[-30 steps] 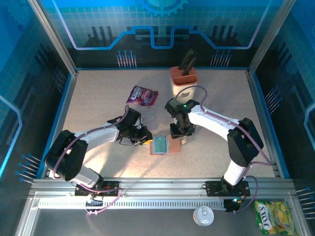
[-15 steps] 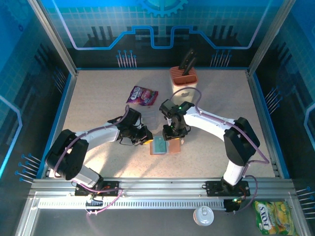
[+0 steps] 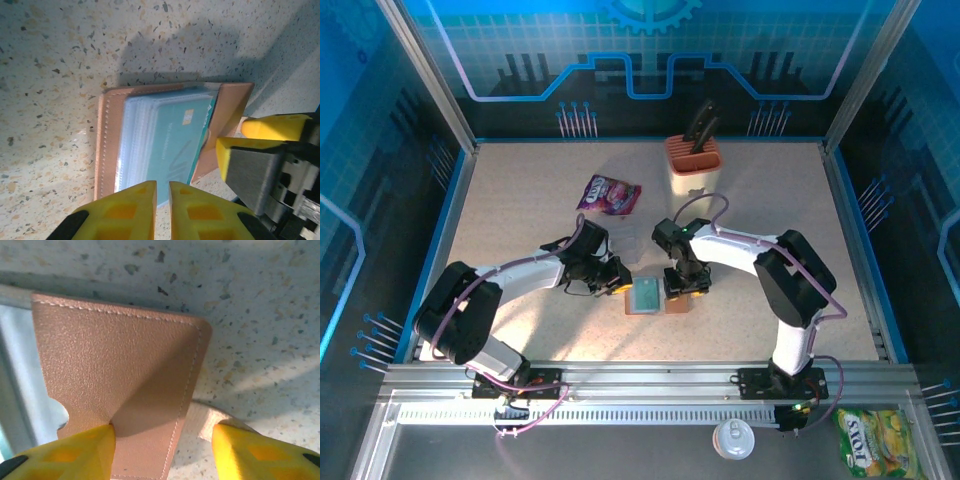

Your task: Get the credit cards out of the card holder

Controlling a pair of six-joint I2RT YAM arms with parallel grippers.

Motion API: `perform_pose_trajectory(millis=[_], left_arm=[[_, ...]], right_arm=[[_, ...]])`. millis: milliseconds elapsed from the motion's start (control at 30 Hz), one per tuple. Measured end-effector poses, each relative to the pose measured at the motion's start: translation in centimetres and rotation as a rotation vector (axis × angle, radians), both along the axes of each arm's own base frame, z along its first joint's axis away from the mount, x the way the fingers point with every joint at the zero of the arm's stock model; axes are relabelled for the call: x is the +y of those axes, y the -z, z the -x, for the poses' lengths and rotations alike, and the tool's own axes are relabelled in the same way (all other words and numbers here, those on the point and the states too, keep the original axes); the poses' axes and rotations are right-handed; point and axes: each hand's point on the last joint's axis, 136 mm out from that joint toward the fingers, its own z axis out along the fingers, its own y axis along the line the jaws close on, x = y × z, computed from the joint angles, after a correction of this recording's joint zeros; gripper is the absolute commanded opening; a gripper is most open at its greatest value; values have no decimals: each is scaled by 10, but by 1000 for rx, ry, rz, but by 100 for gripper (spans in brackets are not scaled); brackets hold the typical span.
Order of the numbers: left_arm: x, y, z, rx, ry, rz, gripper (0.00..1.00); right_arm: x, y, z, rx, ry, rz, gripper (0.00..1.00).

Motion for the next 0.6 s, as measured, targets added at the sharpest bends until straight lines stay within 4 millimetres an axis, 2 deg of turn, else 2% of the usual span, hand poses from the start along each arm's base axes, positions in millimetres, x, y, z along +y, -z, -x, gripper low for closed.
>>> perform_pose_trajectory(millis=[400, 600], left_arm=[[5, 3, 3, 12, -3, -25, 16], [12, -4, 0, -18, -16, -38, 16]], right_arm=[[3, 2, 1, 0, -1, -12, 51], [12, 1, 4, -5, -16, -21, 50]])
